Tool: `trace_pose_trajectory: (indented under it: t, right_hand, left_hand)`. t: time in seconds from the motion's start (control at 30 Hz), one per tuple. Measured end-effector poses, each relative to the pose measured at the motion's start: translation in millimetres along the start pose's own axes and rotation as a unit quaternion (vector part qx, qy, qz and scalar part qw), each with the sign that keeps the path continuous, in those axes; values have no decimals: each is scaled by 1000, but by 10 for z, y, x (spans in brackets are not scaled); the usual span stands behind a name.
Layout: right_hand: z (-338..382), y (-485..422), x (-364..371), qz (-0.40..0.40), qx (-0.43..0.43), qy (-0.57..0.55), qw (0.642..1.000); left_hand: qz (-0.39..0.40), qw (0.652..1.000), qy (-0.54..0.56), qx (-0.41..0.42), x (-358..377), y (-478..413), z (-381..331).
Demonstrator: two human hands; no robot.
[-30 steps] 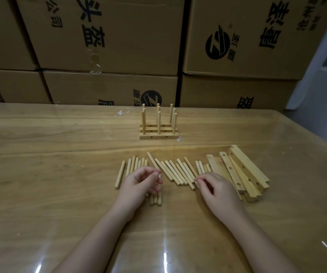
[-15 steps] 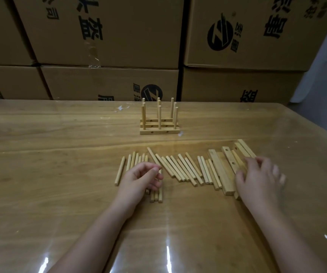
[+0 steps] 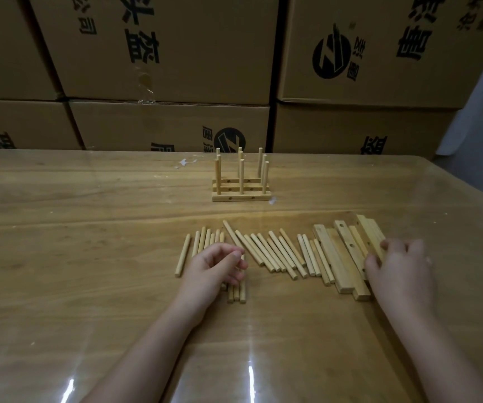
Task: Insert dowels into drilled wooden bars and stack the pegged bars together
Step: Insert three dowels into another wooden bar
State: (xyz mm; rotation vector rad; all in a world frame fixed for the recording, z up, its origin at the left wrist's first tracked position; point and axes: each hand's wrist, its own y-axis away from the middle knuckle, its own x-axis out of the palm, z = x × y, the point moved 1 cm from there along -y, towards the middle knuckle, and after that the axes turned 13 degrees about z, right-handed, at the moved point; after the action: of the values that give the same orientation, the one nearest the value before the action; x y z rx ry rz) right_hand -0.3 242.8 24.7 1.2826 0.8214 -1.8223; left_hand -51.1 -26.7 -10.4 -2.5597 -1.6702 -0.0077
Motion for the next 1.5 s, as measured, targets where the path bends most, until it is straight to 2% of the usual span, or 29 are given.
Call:
trace_pose_trajectory:
  t: [0.1, 0.33, 0.4, 0.47, 0.57, 0.63, 0.8, 0.9, 1.03, 1.17, 1.3, 1.4, 1.5]
  right_hand:
    - [14, -14, -9, -15, -11, 50, 999]
    - [70, 25, 40, -16, -41, 85, 995]
    - [88, 22, 72, -11, -92, 46, 995]
    - [138, 57, 87, -8, -146, -71, 987]
    - [291, 199, 126, 63, -179, -282, 940]
    - [406, 320, 207, 116, -182, -368, 905]
    - [697, 590, 359, 202, -166, -510, 820]
    - [778, 662, 410, 239, -162, -546, 786]
    - [805, 655, 429, 234, -195, -529, 792]
    - [764, 588, 413, 215, -241, -451, 832]
    - [706, 491, 417, 180, -233, -421, 858]
    - [692, 445, 408, 194, -216, -440, 850]
    - [686, 448, 395, 220, -220, -461, 831]
  left_hand:
    - [3, 1000, 1, -2, -1, -4, -1]
    - [2, 1000, 2, -5, 1, 3, 1]
    - [2, 1000, 0, -5, -3, 4, 4]
    - [4, 1000, -3, -5, -7, 2, 11]
    - [8, 1000, -5, -4, -7, -8, 11]
    - [15, 1000, -14, -3, -3, -6, 12]
    - [61, 997, -47, 18, 26, 62, -44]
    - [96, 993, -65, 27, 54, 76, -76]
    - [101, 994, -30, 33, 41, 68, -92]
    - [56, 993, 99, 28, -11, 53, -84]
    - [36, 984, 172, 33, -11, 34, -76]
    - [28, 979, 200, 37, -25, 21, -71]
    - [43, 983, 178, 32, -21, 34, -84]
